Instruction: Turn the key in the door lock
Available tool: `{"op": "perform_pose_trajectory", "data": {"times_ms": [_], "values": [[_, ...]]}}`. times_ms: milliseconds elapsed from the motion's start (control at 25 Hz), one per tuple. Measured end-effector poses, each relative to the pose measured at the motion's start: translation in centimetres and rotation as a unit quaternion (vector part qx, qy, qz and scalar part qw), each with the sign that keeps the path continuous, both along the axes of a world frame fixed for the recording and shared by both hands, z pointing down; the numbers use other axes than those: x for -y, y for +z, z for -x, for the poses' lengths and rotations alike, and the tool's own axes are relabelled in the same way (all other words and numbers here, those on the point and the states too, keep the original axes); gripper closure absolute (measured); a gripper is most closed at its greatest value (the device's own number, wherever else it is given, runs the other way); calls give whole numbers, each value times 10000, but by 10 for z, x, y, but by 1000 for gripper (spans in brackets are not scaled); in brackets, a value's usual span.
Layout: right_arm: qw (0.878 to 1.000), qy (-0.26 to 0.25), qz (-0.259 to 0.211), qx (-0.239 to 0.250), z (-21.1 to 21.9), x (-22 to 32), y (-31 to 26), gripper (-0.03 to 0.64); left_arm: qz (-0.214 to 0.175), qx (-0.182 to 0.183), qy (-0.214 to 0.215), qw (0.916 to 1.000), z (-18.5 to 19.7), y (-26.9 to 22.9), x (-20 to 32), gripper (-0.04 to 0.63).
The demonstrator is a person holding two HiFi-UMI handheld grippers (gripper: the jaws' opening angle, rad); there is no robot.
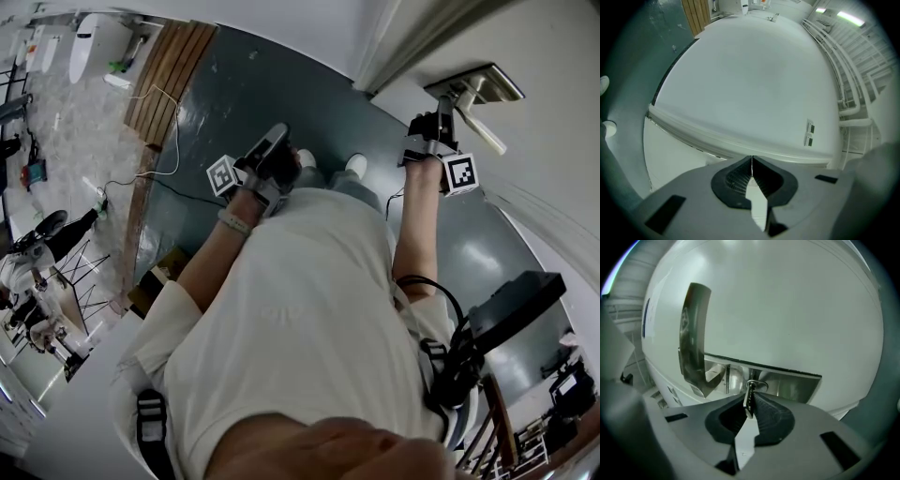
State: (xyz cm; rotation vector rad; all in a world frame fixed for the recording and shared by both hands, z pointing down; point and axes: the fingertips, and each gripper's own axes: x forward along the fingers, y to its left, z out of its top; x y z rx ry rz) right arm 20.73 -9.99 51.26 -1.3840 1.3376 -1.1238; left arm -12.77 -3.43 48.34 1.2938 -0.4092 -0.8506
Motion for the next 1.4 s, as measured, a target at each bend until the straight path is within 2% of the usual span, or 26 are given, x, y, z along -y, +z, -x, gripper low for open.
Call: {"op": "perform_pose_trajectory", "data": {"times_ms": [240,440,600,800,920,1040,1120,1240,1400], "values": [[9947,8,-279,990,1,0,-1,575,-3,25,6,10000,-1,-2,-1,586],[9842,25,-507,1694,1,0,-1,575,-4,16,-11,10000,-3,-3,-2,586],[9819,0,-581,1801,3,0,0,575,-24,29,-7,10000,-4,-4,-2,586],[9844,-122,-734,1594,4,-1,-4,574,-21,39,-16,10000,-3,-5,-4,586],[9831,-188,-808,1633,5,0,-4,574,-1,23,-32,10000,-4,-4,-4,586],[9849,-201,-735,1555,6,-1,-1,574,-8,11,9,10000,-7,-4,-3,586],[9902,-178,-572,1262,6,-3,-3,574,-11,8,33,10000,-9,-4,-3,586],[9985,-84,-253,485,-2,-10,-6,572,6,8,25,10000,-10,-2,-3,586],[9987,-159,80,-481,-10,-17,-7,574,23,-11,28,10000,-11,-1,-4,586]]}}
